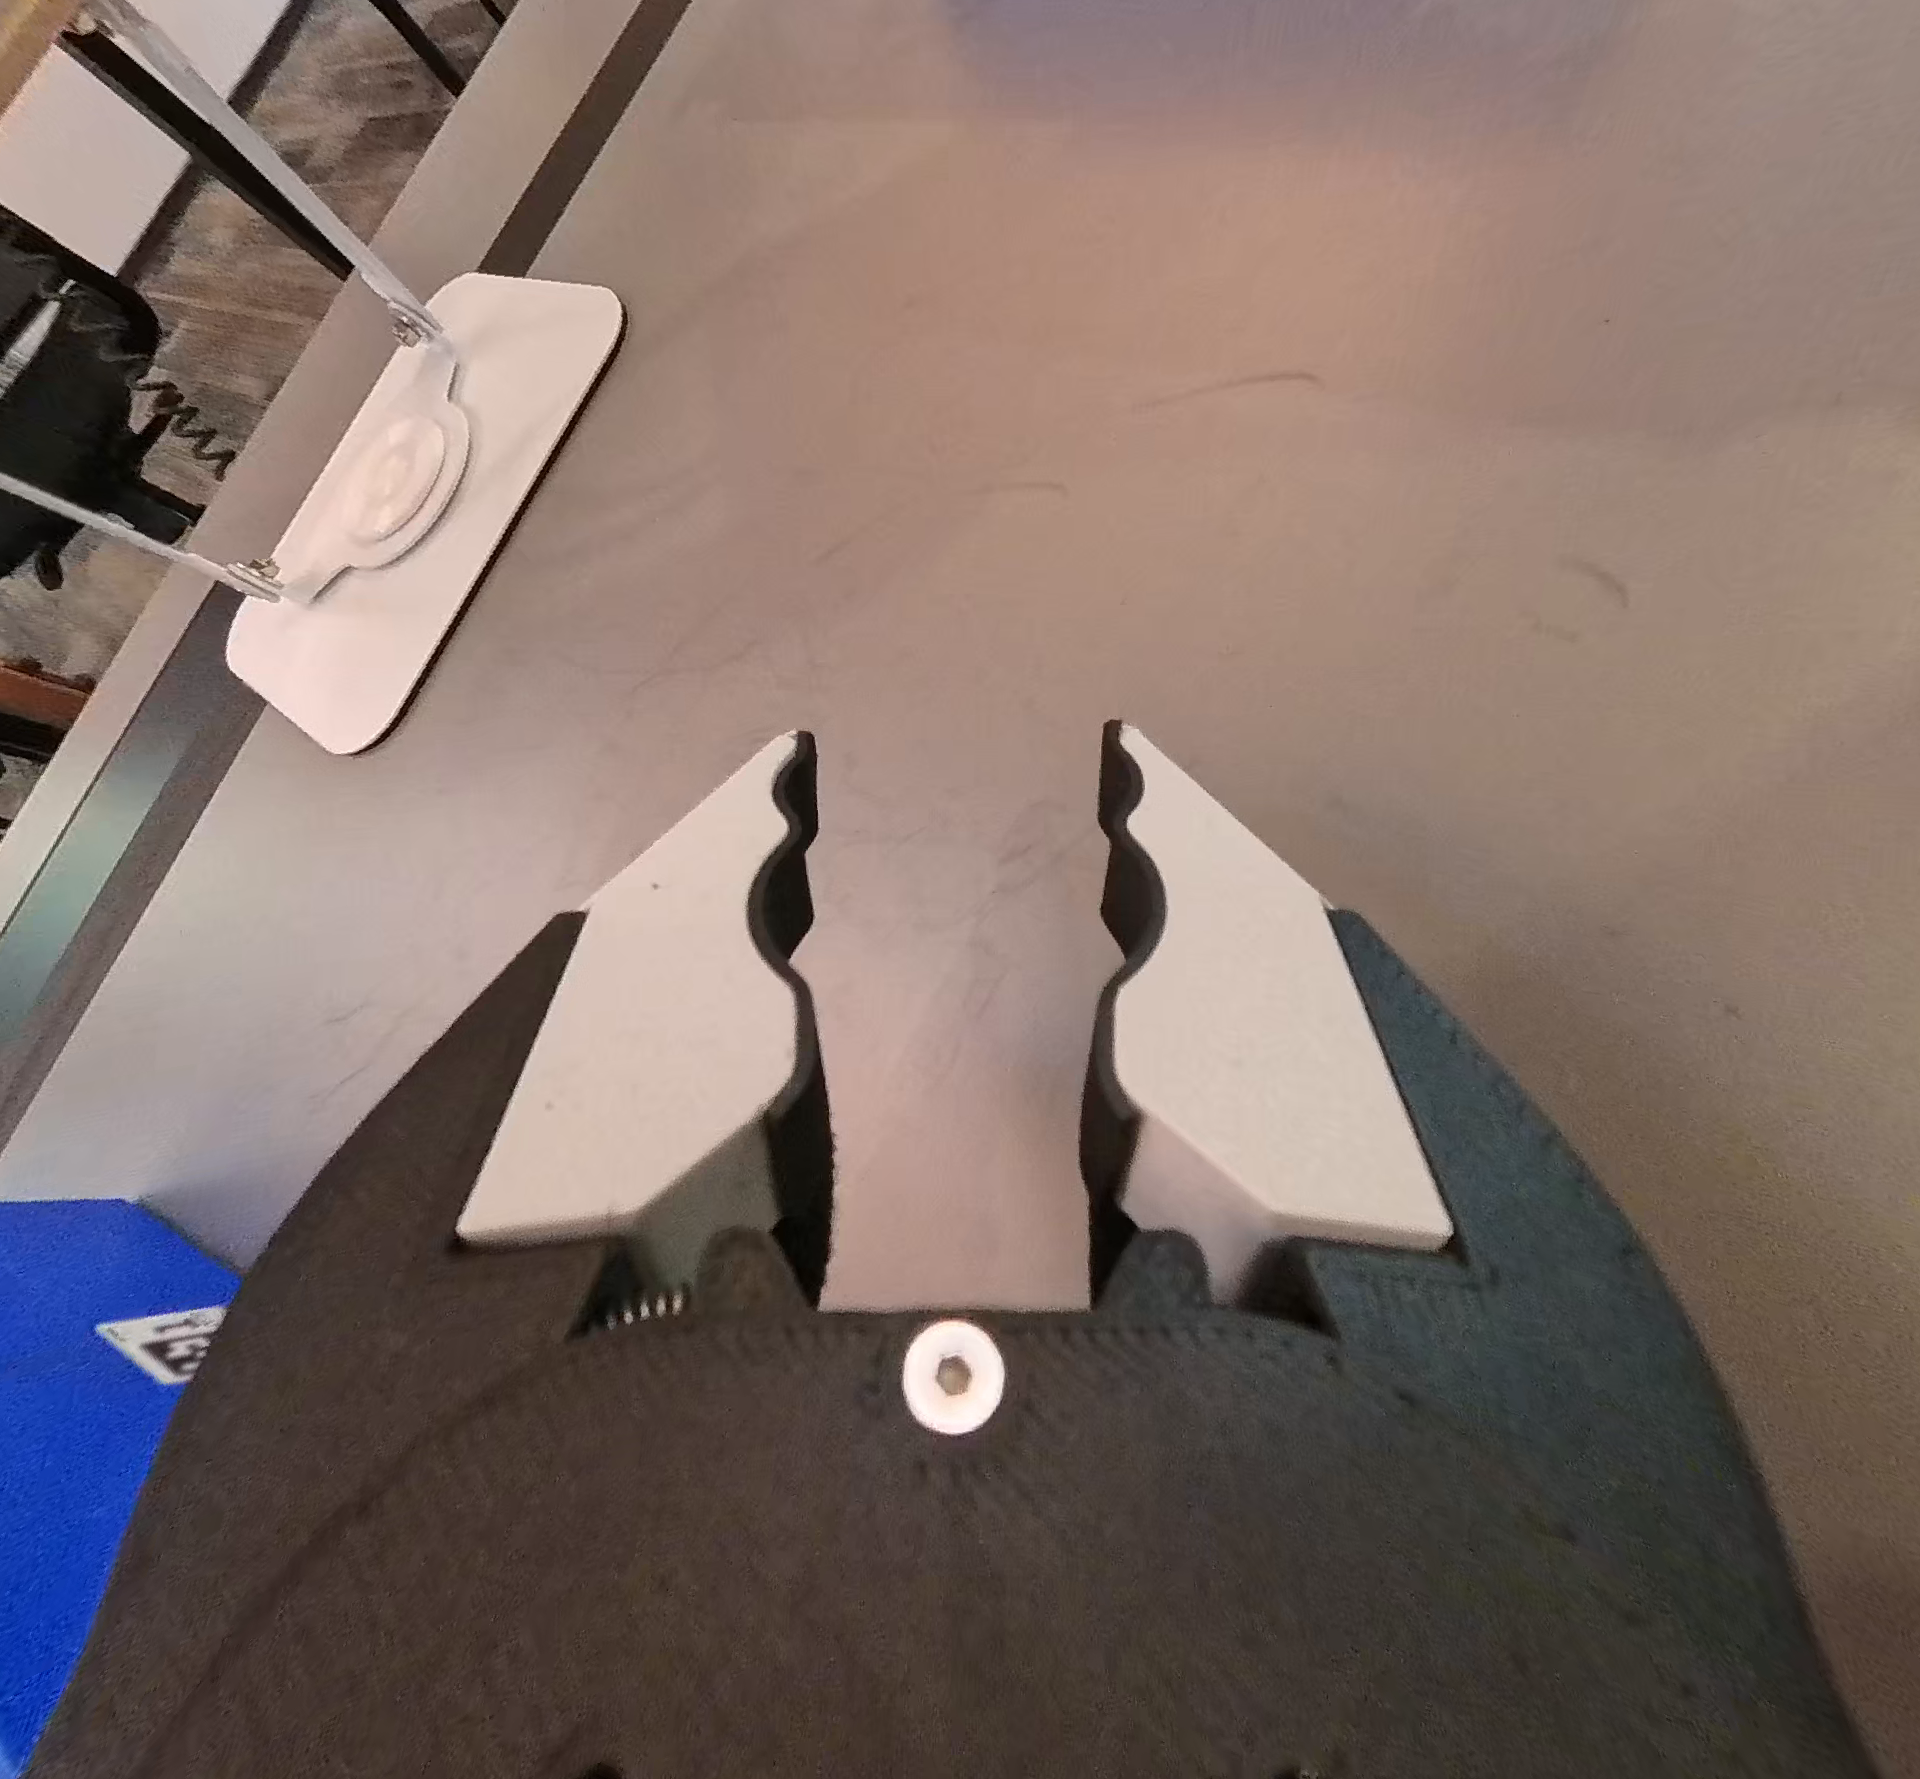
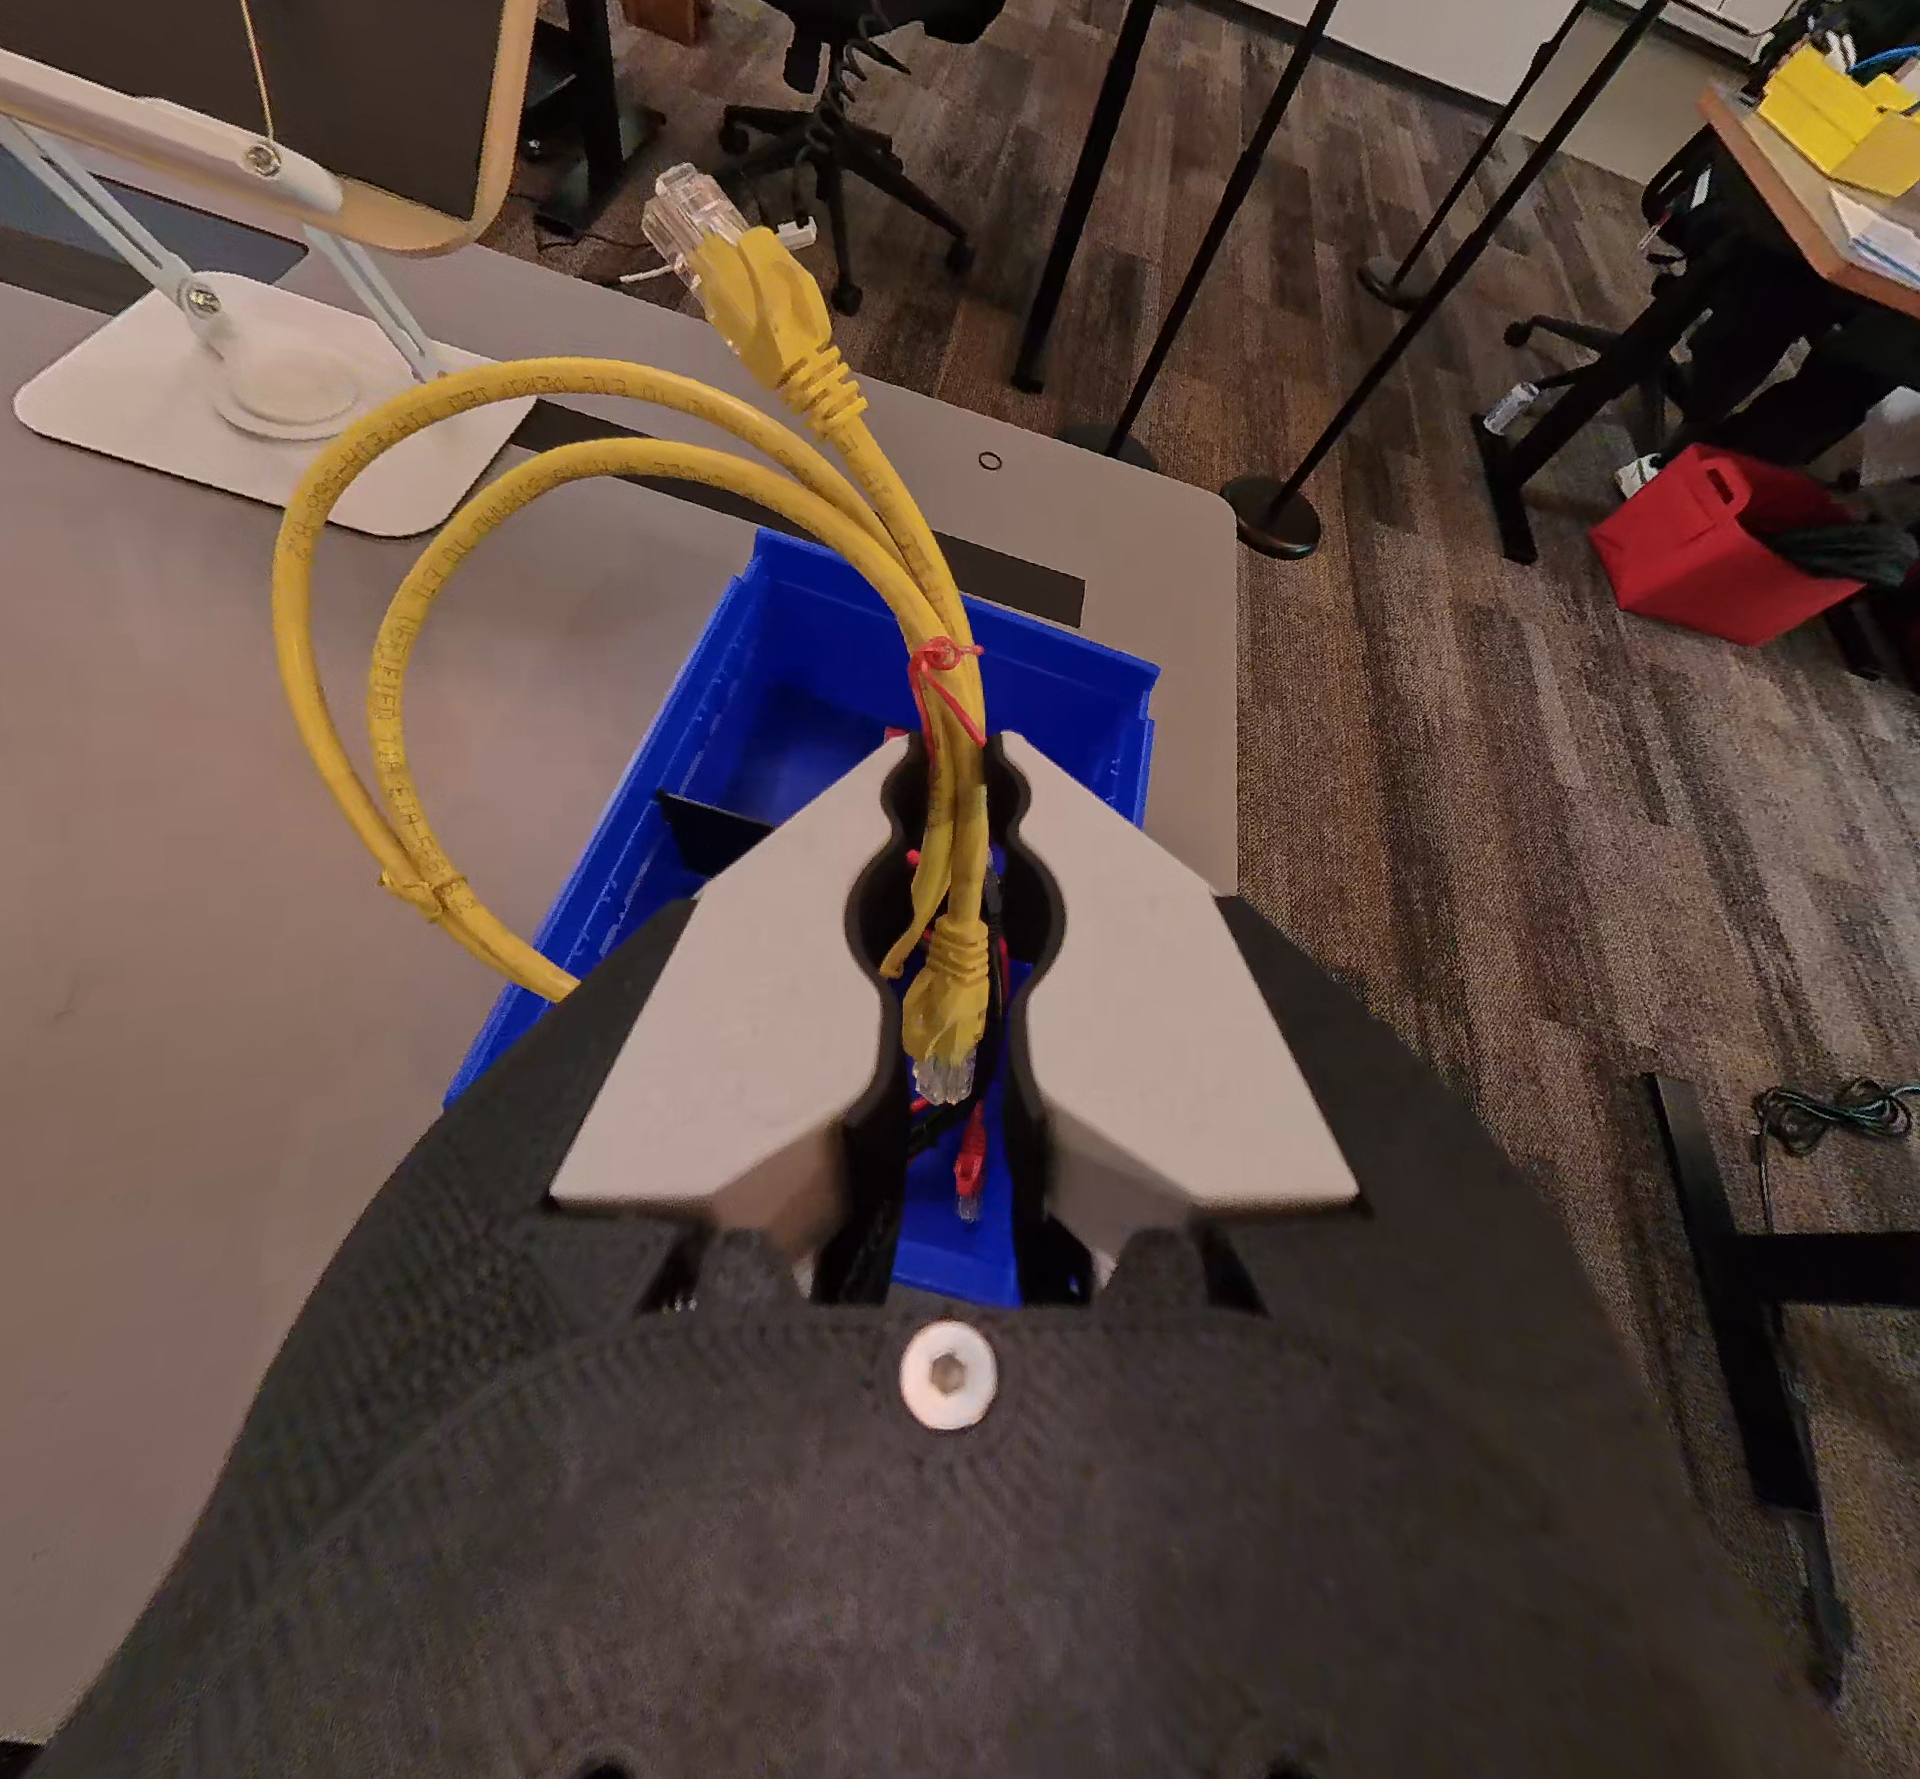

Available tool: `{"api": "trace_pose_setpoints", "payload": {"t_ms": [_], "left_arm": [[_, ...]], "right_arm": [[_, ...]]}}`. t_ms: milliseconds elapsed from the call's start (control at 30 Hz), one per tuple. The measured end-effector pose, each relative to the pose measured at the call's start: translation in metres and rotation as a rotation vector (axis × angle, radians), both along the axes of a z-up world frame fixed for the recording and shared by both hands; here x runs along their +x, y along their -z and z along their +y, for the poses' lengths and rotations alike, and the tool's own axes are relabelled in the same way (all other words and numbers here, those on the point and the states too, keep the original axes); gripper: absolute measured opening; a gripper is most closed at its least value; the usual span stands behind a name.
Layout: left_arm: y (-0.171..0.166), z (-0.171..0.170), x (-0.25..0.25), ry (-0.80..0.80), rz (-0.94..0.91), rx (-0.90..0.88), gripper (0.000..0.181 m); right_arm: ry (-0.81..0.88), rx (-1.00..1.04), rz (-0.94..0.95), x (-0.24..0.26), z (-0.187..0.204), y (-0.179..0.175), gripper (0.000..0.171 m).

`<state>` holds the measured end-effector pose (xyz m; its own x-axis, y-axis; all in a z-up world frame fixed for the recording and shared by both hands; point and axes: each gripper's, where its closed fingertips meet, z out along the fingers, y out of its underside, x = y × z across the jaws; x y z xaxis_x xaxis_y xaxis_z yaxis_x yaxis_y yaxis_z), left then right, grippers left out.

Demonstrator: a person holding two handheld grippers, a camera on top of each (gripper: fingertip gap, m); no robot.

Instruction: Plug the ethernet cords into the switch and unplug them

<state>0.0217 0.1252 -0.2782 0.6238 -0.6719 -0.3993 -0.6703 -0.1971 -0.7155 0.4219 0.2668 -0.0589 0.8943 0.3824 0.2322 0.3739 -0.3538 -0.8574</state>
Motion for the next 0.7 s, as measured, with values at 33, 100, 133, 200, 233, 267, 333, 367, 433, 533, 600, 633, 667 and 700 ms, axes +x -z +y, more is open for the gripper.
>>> {"api": "trace_pose_setpoints", "payload": {"t_ms": [33,100,133,200,233,267,333,367,433,533,600,633,667,700], "left_arm": [[0.001,0.0,0.001,0.001,0.0,-0.001,0.052],[0.003,0.0,0.002,0.002,0.0,-0.005,0.052],[0.004,0.001,0.002,0.002,0.001,-0.007,0.052],[0.005,0.001,0.002,0.002,0.0,-0.012,0.052],[0.005,0.001,0.002,0.002,-0.002,-0.013,0.052],[0.006,0.002,0.002,0.001,-0.004,-0.014,0.052],[0.007,0.002,0.002,0.0,-0.005,-0.016,0.052],[0.007,0.002,0.002,0.0,-0.005,-0.017,0.052],[0.009,0.003,0.002,0.001,-0.005,-0.02,0.052],[0.01,0.003,0.003,0.004,-0.005,-0.023,0.052],[0.011,0.002,0.005,0.007,-0.006,-0.027,0.052],[0.011,0.002,0.005,0.009,-0.007,-0.028,0.052],[0.011,0.002,0.007,0.012,-0.01,-0.028,0.052],[0.011,0.002,0.008,0.016,-0.012,-0.028,0.052]], "right_arm": [[0.001,0.0,0.002,0.001,0.001,0.001,0.009],[0.0,-0.002,0.006,0.001,0.002,0.003,0.009],[0.0,-0.002,0.007,0.001,0.002,0.003,0.009],[0.001,-0.005,0.01,0.002,0.004,0.005,0.009],[-0.001,-0.006,0.014,0.001,0.004,0.006,0.009],[-0.004,-0.007,0.017,0.0,0.004,0.007,0.009],[-0.007,-0.009,0.026,-0.001,0.006,0.008,0.009],[-0.008,-0.008,0.032,-0.002,0.006,0.008,0.009],[-0.013,-0.008,0.044,-0.003,0.006,0.009,0.009],[-0.019,-0.012,0.058,-0.006,0.008,0.012,0.009],[-0.021,-0.018,0.06,-0.008,0.009,0.014,0.009],[-0.022,-0.022,0.062,-0.009,0.01,0.015,0.009],[-0.023,-0.027,0.064,-0.01,0.01,0.016,0.009],[-0.024,-0.03,0.064,-0.011,0.01,0.017,0.009]]}}
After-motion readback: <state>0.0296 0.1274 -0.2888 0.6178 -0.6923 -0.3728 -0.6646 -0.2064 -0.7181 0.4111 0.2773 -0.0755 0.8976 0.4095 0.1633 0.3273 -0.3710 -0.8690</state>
